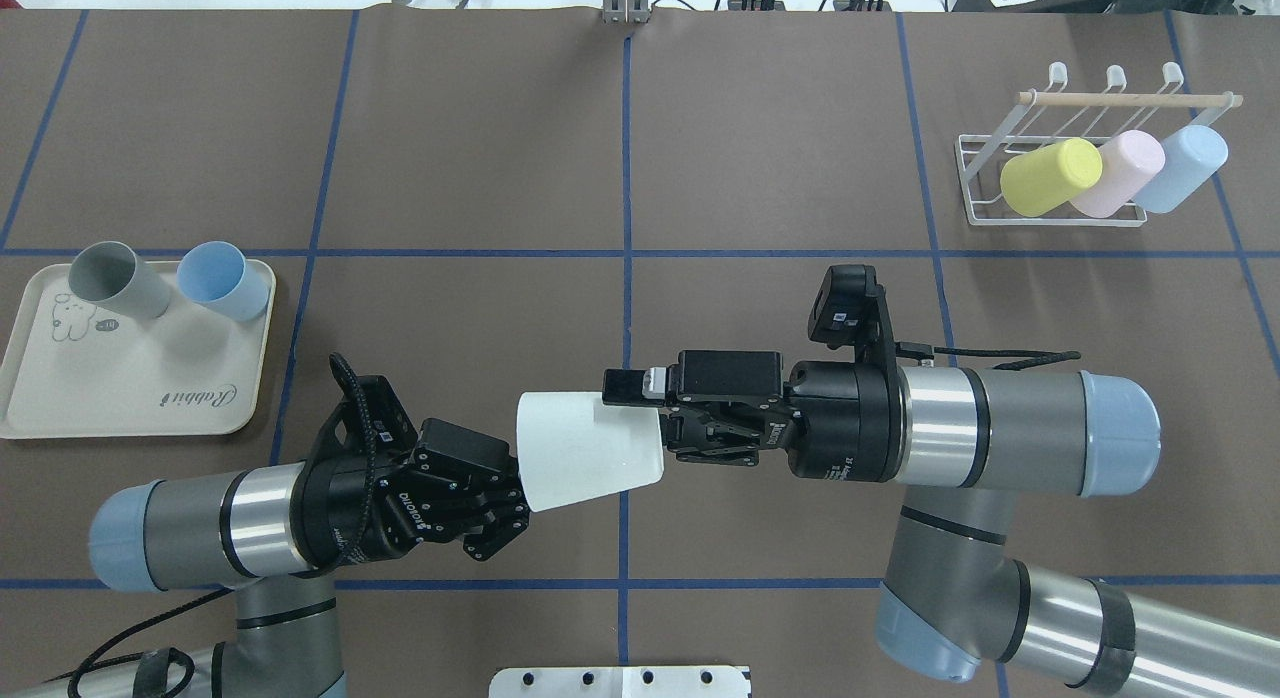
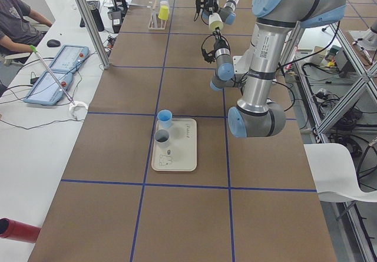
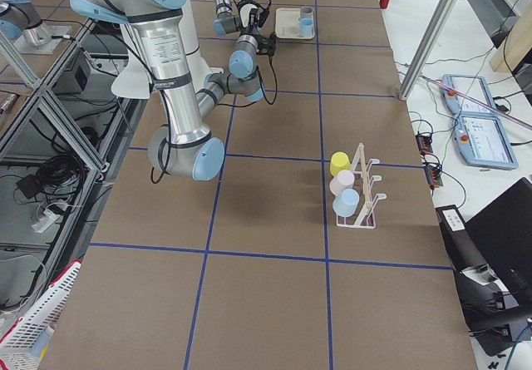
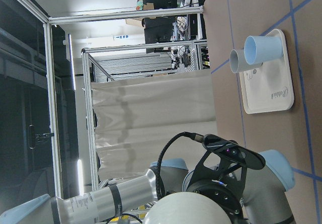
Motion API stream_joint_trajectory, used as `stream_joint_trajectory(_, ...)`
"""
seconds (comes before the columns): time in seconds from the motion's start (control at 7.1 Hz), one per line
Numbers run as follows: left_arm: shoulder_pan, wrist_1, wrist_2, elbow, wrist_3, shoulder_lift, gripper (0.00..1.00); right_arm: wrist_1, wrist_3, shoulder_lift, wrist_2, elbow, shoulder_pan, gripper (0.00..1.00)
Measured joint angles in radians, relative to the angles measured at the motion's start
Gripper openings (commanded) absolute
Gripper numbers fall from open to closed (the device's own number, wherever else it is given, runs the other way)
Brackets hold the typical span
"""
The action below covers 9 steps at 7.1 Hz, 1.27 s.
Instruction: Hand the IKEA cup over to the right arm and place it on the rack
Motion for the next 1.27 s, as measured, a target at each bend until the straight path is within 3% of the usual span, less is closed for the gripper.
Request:
stream_joint_trajectory(0.14, 0.000, -0.001, 0.000, -0.001, 0.000, 0.000, 0.99, 0.000, -0.004, -0.003, 0.000, -0.001, 0.000, 0.44)
stream_joint_trajectory(1.27, -0.005, -0.002, 0.002, -0.010, -0.001, -0.005, 1.00, 0.002, -0.031, -0.010, 0.004, 0.000, 0.004, 0.42)
